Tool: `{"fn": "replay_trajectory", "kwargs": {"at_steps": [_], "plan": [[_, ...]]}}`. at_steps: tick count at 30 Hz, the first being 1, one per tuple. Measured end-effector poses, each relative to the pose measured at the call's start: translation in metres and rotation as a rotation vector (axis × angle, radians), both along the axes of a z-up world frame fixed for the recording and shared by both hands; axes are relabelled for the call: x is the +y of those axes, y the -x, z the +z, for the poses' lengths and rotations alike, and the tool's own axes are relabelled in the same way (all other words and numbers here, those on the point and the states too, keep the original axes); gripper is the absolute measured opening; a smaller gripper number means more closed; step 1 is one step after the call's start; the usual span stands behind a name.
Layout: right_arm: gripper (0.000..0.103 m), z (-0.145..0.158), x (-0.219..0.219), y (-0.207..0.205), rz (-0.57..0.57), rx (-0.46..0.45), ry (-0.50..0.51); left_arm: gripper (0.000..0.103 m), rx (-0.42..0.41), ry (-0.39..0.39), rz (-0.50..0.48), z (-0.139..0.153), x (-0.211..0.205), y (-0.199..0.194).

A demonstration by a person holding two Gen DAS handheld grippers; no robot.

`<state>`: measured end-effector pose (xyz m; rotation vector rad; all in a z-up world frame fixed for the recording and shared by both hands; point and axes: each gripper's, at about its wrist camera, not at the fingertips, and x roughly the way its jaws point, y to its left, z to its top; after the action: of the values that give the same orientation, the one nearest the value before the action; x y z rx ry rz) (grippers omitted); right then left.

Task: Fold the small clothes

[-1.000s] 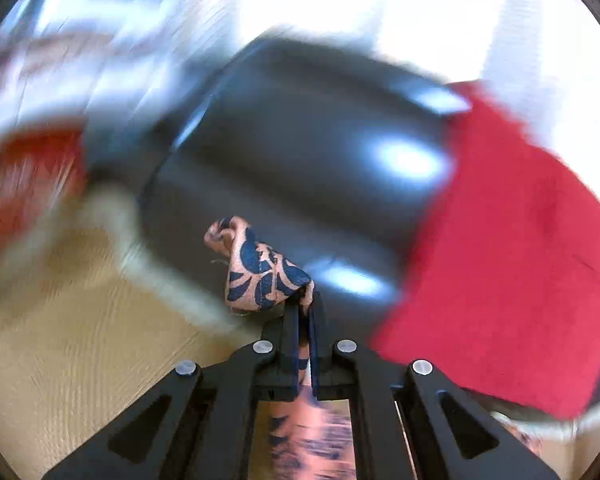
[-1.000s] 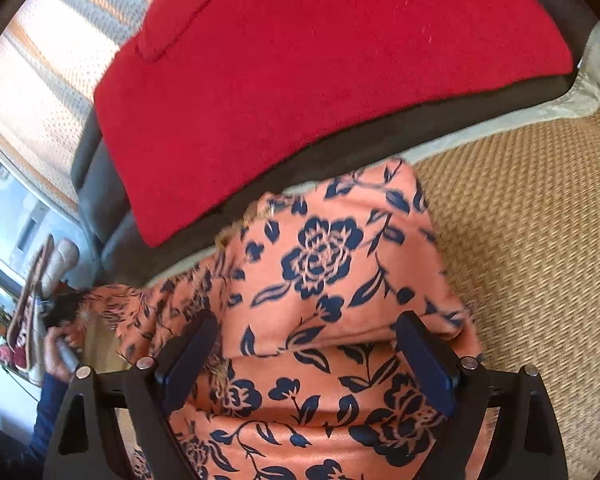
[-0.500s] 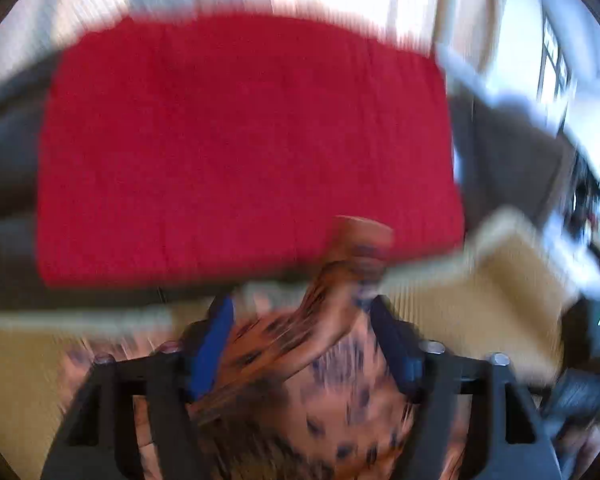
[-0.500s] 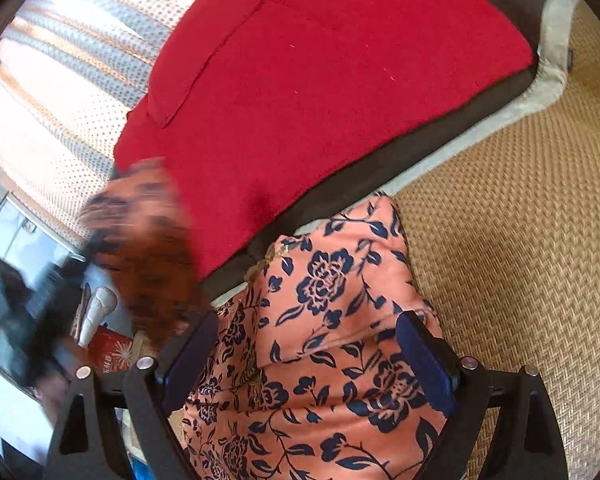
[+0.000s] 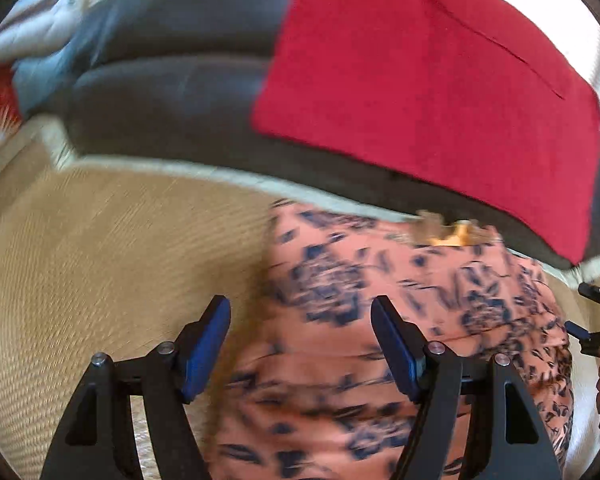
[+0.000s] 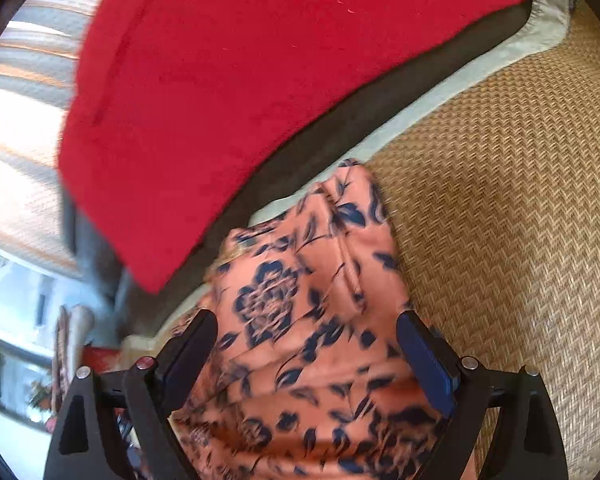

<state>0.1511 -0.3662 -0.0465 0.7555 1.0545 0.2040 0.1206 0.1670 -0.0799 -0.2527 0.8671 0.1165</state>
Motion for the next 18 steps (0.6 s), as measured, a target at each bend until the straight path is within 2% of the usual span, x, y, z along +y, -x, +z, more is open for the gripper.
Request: {"fn": "replay_trajectory", "kwargs": {"at_steps": [3,4,6,10,14,17,18], "plan": [[0.091,-0.005,0.014,-0.014,0.035,0.051,0.1,0.073,0.014,0.036,0.03,-0.012,0.021,0.008],[0.087,-0.006,0.019,-0.017,0.036,0.066,0.141,0.073,0.016,0.044,0.032,-0.015,0.024,0.008],[0.08,0.0,0.025,-0.019,0.041,0.056,0.216,0.073,0.019,0.06,0.037,-0.019,0.031,0.014],[0.08,0.017,0.032,-0.012,0.008,0.034,0.268,0.073,0.008,0.071,0.045,-0.024,0.031,0.021],[0.08,0.006,0.039,-0.014,0.011,0.104,0.218,0.073,0.007,0.095,0.062,-0.018,0.037,0.03],[0.078,-0.014,0.038,-0.02,-0.044,0.171,0.127,0.073,0.005,0.102,0.068,-0.019,0.038,0.032],[0.077,-0.016,0.035,-0.02,-0.068,0.166,0.086,0.073,0.003,0.099,0.069,-0.018,0.039,0.034]]}}
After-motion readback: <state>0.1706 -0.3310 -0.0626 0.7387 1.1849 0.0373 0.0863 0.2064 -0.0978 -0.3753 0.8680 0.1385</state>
